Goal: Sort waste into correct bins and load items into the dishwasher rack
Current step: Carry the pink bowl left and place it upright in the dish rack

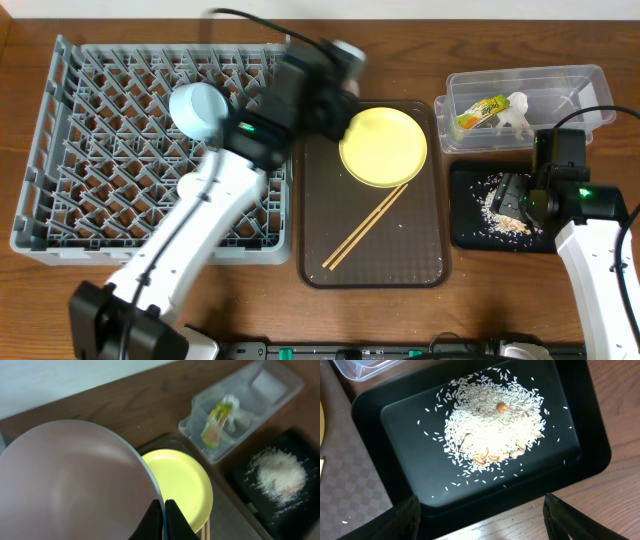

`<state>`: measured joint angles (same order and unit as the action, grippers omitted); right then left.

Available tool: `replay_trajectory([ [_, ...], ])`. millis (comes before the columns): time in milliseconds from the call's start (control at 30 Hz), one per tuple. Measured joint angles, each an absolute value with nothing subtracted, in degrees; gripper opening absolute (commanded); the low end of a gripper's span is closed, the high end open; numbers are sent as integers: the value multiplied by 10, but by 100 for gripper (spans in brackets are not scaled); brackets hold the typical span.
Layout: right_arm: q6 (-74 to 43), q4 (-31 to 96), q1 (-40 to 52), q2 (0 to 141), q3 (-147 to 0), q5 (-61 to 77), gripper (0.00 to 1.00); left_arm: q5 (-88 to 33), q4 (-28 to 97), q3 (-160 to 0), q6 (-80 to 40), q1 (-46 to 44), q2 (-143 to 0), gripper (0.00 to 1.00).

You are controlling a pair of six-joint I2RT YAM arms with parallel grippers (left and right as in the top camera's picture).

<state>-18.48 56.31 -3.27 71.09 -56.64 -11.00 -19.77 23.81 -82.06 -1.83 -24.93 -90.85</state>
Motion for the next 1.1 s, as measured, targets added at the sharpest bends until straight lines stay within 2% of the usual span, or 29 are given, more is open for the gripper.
replay_trajectory([
  [267,-185,561,-33,711,-566,-110,77,-474,271,-820,-104,-55,-938,6],
  [600,-185,561,-33,711,-566,-110,77,-710,363,-814,-137,118,-998,6],
  [800,-185,560,-33,711,-566,-110,77,-820,373,-813,-138,158,-1070,6],
  [1100,-185,561,-33,711,-566,-110,77,-850,390,-810,-142,192,-1129,8],
])
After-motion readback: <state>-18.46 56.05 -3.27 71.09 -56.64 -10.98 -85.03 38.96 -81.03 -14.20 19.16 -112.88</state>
